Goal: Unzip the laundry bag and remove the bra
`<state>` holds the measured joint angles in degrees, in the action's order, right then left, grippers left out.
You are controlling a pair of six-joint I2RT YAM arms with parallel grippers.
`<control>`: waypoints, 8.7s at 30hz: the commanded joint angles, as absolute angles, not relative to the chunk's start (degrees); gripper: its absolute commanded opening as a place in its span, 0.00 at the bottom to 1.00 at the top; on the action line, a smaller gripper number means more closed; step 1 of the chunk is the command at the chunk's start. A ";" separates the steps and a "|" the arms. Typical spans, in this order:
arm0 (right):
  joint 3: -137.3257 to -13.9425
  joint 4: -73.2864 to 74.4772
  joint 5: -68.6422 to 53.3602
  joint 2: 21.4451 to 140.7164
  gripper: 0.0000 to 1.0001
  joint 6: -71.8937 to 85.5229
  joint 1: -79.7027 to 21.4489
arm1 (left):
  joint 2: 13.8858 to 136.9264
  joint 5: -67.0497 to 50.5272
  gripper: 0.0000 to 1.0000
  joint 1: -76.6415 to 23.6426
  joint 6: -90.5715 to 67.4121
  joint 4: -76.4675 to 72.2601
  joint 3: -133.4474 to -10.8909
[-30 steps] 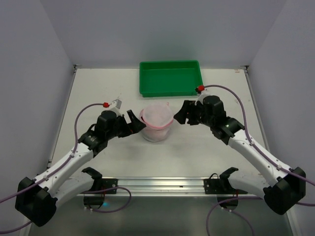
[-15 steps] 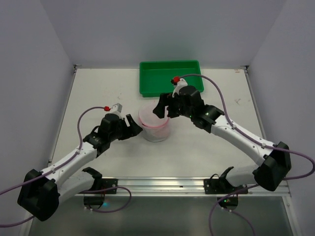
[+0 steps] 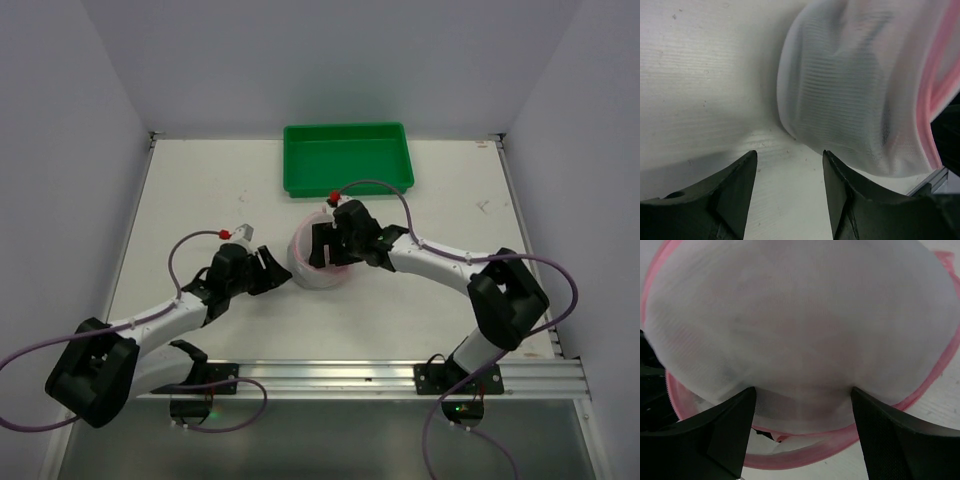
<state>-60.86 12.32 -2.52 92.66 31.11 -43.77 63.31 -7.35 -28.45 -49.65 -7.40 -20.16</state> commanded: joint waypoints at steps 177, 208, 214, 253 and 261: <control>-65.32 19.70 -29.08 81.82 0.00 14.24 -44.03 | 58.03 -7.38 0.00 -30.85 -47.81 3.94 -31.28; -94.20 21.36 -37.71 72.33 0.00 19.25 -29.98 | 63.45 -6.77 0.00 -30.67 -50.54 -2.19 -22.41; -104.40 21.62 -32.61 81.55 0.00 20.30 -20.32 | 64.34 -8.44 0.00 -30.76 -50.63 -2.90 -22.68; -123.23 20.92 -30.94 131.84 0.66 22.42 -5.80 | 64.78 -10.64 0.00 -30.67 -49.39 -0.53 -24.70; -110.51 21.71 -24.36 112.45 0.84 17.59 -8.96 | 64.07 -10.81 0.00 -30.59 -50.10 -0.97 -24.43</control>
